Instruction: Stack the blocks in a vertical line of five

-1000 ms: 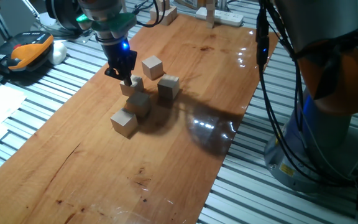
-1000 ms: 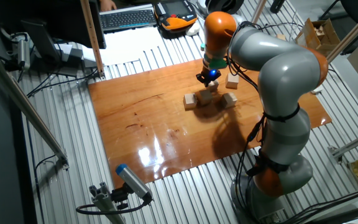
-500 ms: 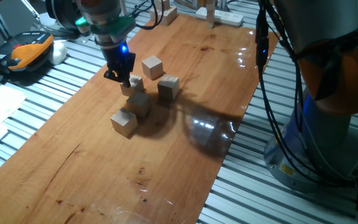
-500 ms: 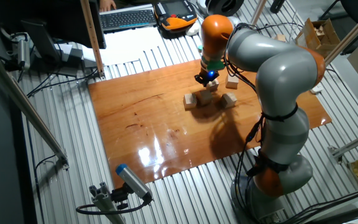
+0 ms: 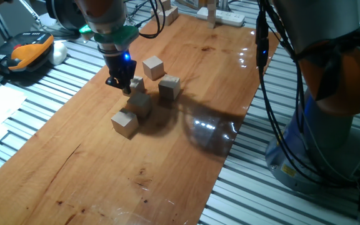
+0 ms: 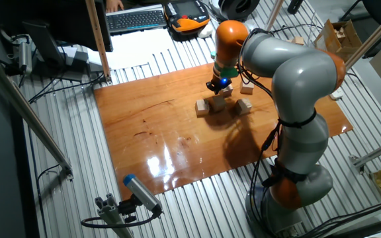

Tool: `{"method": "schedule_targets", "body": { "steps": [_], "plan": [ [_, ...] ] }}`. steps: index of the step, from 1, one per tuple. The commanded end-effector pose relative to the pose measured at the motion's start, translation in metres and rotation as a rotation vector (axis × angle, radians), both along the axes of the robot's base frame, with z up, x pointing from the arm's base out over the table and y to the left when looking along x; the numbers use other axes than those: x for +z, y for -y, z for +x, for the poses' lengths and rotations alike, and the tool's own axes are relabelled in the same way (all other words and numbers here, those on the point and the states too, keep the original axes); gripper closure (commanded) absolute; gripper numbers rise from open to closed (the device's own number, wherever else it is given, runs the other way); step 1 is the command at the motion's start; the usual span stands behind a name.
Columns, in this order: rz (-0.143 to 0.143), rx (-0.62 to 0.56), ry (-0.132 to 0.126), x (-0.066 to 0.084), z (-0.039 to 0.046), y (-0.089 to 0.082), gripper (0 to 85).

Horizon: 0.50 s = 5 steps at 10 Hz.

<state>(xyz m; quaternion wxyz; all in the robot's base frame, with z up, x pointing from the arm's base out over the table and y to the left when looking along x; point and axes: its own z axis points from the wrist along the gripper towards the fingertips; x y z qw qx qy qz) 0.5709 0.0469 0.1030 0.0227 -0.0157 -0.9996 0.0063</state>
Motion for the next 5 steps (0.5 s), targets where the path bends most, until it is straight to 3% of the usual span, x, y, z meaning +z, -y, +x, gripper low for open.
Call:
{"method": "schedule_targets", "body": {
  "steps": [1, 3, 5],
  "plan": [
    [-0.002, 0.002, -0.009, -0.0015, 0.0009, -0.0004, 85.0],
    [-0.017, -0.022, -0.006, -0.0021, -0.0003, -0.0047, 51.0],
    [-0.03, -0.043, 0.005, -0.0014, -0.0022, -0.0091, 51.0]
  ]
}}
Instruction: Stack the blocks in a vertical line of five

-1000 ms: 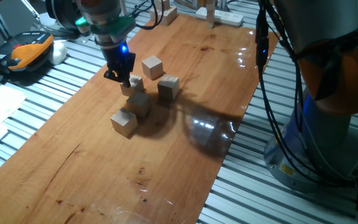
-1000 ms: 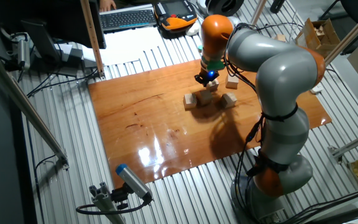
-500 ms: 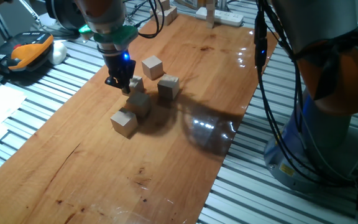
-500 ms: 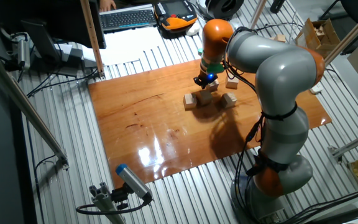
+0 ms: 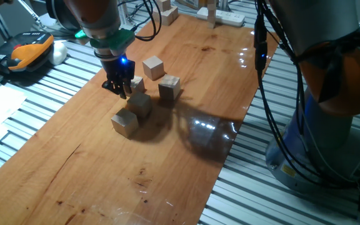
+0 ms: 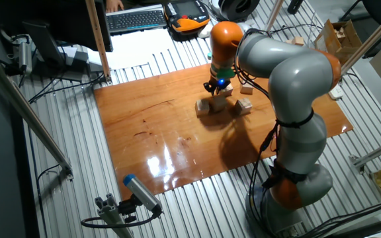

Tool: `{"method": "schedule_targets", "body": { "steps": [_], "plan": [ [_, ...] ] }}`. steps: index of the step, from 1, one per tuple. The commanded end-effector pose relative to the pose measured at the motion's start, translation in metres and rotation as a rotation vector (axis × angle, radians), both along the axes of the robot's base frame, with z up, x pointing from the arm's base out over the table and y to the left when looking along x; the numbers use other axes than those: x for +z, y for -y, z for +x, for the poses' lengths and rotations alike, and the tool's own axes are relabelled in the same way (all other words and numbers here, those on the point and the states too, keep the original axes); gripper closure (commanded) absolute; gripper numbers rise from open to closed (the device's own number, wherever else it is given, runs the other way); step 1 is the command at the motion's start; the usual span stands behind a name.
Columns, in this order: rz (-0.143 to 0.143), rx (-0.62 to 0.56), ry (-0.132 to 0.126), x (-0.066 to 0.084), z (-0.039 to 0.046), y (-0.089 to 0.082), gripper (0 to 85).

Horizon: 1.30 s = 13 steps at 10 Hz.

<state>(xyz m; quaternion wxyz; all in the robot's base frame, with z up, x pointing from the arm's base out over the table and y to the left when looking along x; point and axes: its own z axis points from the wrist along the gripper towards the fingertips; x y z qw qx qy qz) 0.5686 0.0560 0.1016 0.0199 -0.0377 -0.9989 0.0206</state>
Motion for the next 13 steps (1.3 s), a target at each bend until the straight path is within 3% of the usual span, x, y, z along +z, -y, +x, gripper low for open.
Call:
{"method": "schedule_targets", "body": {
  "steps": [1, 2, 4, 5, 11, 13],
  "plan": [
    [0.001, -0.008, 0.007, 0.0, -0.0002, 0.0, 51.0],
    [0.0, -0.012, 0.016, 0.0, -0.0003, 0.0, 34.0],
    [0.007, -0.017, 0.039, -0.001, -0.0004, 0.001, 34.0],
    [0.01, -0.008, 0.044, -0.002, -0.001, 0.003, 17.0],
    [0.009, 0.11, 0.055, -0.012, -0.0016, 0.018, 17.0],
    [0.004, 0.1, 0.055, -0.011, -0.003, 0.018, 17.0]
  ]
}}
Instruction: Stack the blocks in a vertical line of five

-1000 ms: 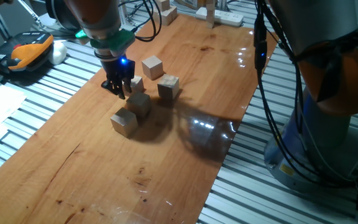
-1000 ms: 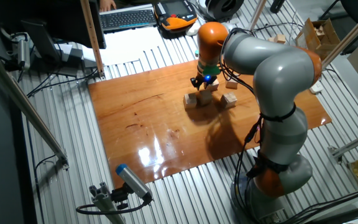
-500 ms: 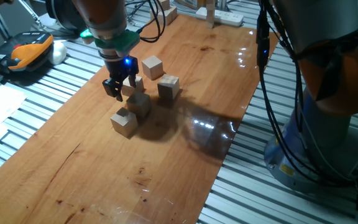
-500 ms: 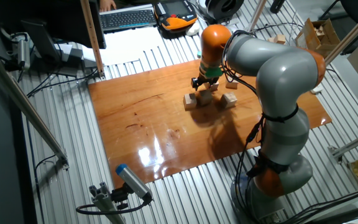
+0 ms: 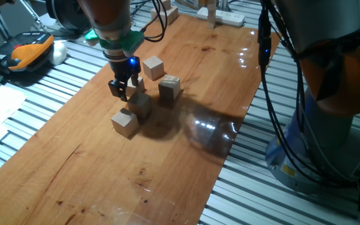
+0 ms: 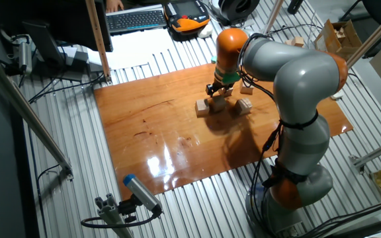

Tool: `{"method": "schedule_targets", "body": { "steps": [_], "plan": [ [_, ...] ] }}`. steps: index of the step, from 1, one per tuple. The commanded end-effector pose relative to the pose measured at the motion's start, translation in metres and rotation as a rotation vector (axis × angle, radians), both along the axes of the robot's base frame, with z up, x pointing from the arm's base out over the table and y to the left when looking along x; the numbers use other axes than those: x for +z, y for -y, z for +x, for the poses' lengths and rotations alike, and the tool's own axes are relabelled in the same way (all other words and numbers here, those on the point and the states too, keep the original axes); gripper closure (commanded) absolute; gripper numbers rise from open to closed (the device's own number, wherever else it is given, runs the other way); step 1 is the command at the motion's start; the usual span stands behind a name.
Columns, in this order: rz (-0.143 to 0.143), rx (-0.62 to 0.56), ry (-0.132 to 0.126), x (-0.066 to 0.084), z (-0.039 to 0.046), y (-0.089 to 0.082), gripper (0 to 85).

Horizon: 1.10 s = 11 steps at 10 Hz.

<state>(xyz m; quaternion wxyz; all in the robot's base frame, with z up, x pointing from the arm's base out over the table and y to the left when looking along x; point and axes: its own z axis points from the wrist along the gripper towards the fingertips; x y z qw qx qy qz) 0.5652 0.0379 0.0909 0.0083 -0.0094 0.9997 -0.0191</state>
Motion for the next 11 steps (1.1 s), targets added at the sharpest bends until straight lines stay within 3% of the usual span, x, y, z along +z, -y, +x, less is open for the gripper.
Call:
{"method": "schedule_targets", "body": {
  "steps": [1, 11],
  "plan": [
    [-0.003, -0.019, 0.0, 0.001, -0.0014, -0.001, 17.0],
    [0.006, -0.028, 0.017, -0.015, -0.0152, 0.002, 17.0]
  ]
}}
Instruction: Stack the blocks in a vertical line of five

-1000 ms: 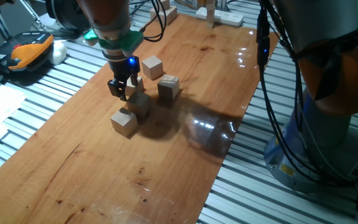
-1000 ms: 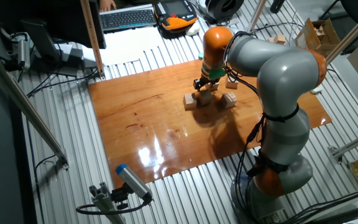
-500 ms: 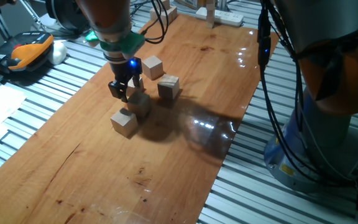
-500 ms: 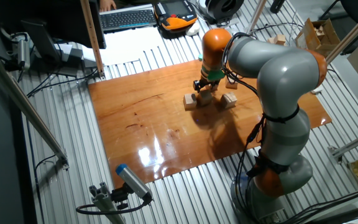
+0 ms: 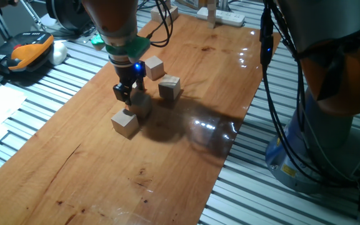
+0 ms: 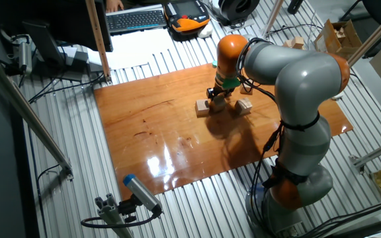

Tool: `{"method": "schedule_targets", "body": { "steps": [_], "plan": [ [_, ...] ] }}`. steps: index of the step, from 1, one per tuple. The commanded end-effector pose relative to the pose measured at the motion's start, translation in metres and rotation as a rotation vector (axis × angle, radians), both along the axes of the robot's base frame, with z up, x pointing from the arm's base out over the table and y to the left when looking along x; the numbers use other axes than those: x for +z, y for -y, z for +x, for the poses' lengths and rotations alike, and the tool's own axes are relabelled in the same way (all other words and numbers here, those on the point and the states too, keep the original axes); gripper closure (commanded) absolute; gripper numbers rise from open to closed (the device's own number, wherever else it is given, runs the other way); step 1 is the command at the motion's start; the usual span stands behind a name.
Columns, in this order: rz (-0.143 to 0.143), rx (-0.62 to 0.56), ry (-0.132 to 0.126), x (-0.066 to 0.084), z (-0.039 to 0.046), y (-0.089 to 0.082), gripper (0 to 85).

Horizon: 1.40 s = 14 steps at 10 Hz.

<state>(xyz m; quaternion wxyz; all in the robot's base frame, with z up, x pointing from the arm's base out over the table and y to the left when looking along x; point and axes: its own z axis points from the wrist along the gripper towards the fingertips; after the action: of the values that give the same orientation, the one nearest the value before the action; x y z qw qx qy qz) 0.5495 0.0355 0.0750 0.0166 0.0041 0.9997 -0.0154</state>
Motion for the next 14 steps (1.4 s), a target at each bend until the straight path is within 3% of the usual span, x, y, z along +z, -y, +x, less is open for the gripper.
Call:
{"method": "schedule_targets", "body": {
  "steps": [1, 14],
  "plan": [
    [0.002, 0.001, 0.001, -0.001, -0.0008, 0.0, 17.0],
    [-0.002, -0.003, 0.012, -0.013, -0.0069, -0.002, 17.0]
  ]
}}
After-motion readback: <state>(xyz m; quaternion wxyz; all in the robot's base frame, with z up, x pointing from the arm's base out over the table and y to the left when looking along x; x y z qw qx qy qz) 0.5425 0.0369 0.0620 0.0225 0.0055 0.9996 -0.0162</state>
